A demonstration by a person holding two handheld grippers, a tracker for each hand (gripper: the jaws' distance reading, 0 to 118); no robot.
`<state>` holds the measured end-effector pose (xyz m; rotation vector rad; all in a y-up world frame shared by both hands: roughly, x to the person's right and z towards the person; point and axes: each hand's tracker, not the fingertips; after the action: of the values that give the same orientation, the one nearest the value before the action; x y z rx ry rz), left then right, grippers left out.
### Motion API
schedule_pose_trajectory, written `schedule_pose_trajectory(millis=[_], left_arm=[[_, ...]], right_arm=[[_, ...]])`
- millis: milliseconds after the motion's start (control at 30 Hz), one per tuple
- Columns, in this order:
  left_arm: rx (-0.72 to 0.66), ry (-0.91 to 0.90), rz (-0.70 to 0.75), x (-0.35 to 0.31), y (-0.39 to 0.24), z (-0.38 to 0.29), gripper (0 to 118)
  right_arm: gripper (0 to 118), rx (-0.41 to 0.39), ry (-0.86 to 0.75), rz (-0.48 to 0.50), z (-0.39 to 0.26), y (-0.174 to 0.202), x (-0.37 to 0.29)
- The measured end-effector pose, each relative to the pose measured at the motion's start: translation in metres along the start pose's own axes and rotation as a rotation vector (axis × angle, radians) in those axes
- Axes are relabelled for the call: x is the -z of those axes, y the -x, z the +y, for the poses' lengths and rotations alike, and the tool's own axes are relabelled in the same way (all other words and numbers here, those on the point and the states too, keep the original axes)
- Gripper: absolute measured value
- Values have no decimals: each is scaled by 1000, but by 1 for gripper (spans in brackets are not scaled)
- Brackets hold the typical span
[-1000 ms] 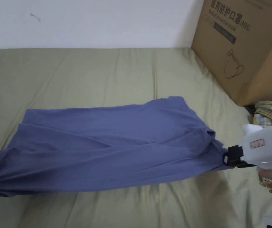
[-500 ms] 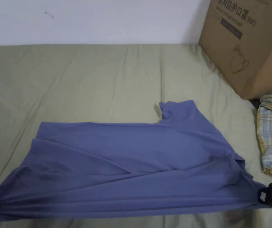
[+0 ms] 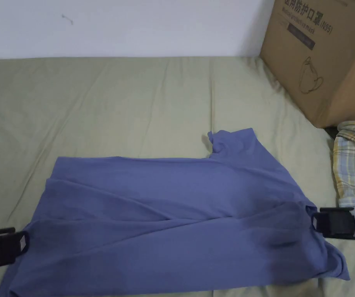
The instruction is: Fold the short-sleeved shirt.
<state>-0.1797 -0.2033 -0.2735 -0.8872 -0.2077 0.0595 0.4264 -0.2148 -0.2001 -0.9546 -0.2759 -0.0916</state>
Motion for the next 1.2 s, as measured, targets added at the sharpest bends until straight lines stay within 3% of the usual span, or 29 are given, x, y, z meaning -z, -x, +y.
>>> schedule_pose_trajectory(millis=[133,167,200,233,267,467,633,667,700,733,767,800,833,1000,1133,1200], left_arm=[[53,-51,-7,-2,-26,24,107],[60,-68,-25,-1,-31,29,90],[68,-70,-47,1,-37,34,61],[78,-60,-53,17,-24,35,13],[87,-60,-36,22,-27,38,0],[65,-27,-82,74,-20,95,0],[-5,84,-109,157,-4,171,2],[8,109,-118,175,-1,179,12],[24,131,-119,193,1,186,33],[63,125,-100,210,2,189,72],[104,128,-83,226,2,189,99],[113,156,-45,244,3,188,114],[107,189,-12,260,5,185,118],[51,235,-14,292,3,172,117],[153,310,-46,298,3,166,113],[185,282,-34,282,3,172,100]], right_arm=[[95,-24,-84,68,21,28,-4],[83,-29,-114,77,26,34,-4],[56,-34,-132,80,31,40,-2],[0,-33,-126,71,35,48,1],[0,-49,-108,86,40,56,2],[0,-64,-108,133,66,72,22],[0,-65,-68,148,73,69,42],[0,-70,-60,146,74,69,43],[0,-69,-51,144,73,68,47],[0,-65,-39,144,73,66,52],[0,-54,-29,142,71,64,56],[0,-41,-16,145,67,59,65],[0,-28,-2,152,66,56,68],[0,-1,23,146,62,45,77],[0,8,30,131,70,39,90],[0,25,43,132,79,37,100]])
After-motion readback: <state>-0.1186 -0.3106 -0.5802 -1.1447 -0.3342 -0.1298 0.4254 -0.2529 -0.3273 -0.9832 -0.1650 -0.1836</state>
